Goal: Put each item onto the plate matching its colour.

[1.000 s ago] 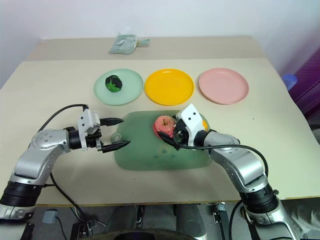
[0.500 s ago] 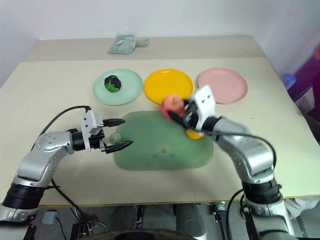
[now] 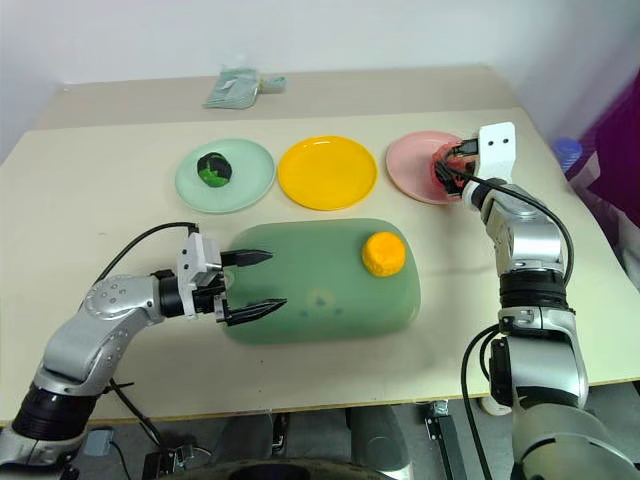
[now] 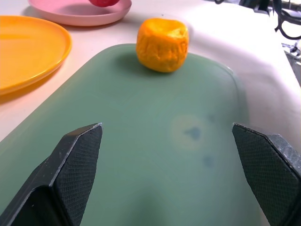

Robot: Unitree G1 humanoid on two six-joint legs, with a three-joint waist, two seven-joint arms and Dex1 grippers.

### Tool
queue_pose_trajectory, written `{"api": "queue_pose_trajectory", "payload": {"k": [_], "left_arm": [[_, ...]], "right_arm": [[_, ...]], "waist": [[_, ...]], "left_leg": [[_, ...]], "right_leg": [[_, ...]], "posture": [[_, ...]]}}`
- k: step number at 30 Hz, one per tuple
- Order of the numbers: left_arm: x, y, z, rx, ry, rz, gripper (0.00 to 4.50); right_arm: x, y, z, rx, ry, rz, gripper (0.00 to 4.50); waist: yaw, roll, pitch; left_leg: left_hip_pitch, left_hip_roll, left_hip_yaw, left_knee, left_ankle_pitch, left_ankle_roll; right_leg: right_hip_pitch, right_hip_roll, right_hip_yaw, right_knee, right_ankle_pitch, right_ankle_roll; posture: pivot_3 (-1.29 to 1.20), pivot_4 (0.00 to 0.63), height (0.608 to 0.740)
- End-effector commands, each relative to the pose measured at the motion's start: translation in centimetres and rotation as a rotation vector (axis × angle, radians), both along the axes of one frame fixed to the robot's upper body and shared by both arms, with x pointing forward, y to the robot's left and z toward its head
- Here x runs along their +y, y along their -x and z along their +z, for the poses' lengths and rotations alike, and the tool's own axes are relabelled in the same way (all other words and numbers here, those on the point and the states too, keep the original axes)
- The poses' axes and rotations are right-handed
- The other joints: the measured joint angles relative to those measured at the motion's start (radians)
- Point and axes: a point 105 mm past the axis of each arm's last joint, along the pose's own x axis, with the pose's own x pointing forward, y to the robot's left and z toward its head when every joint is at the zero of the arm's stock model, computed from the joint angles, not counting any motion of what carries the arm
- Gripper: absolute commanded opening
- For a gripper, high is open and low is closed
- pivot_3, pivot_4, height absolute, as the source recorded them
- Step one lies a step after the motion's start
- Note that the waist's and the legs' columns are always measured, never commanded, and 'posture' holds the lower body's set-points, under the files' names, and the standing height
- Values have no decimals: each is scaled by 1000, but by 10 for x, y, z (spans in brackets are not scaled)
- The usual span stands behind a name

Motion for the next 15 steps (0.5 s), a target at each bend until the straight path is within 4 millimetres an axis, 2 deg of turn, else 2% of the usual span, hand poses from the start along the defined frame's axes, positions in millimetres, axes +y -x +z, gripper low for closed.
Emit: {"api": "queue_pose_trajectory", "payload": {"k": [1,3,5,8,12,15], "left_arm": [[7,3,3,-19,1,27,4500],[11,1,-1,-12,-7,38,4500],[13,-3,-3,-9,-9,43,4500],[14,-10,-5,-10,-16,39,4500],[14,-15,-7,-19,-19,28,4500],[13,-16,-6,-25,-17,20,4500]], "right_arm": [[29,24,33,-149,79,194,4429],[48,48,25,-125,88,357,4429],[65,79,8,-52,109,518,4429],[76,115,-17,69,99,651,4429],[79,133,-43,188,102,688,4429],[75,128,-64,247,146,635,4429]], "waist": [[5,0,0],[14,0,0],[22,0,0],[36,0,0],[32,0,0],[28,0,0]], "left_leg": [[0,0,0,0,0,0],[0,0,-2,0,0,0],[0,0,-3,1,0,0],[1,-1,-3,3,0,0],[2,-1,-3,4,0,0],[2,-1,-3,4,0,1]], "right_leg": [[0,0,0,0,0,0],[1,0,-1,0,0,0],[3,0,-2,-1,0,0],[5,-1,-2,-2,0,0],[6,0,-2,-1,0,0],[6,1,-2,-1,0,0]], "posture": [[0,150,740],[0,150,740],[0,150,740],[0,150,740],[0,150,740],[0,150,740]]}}
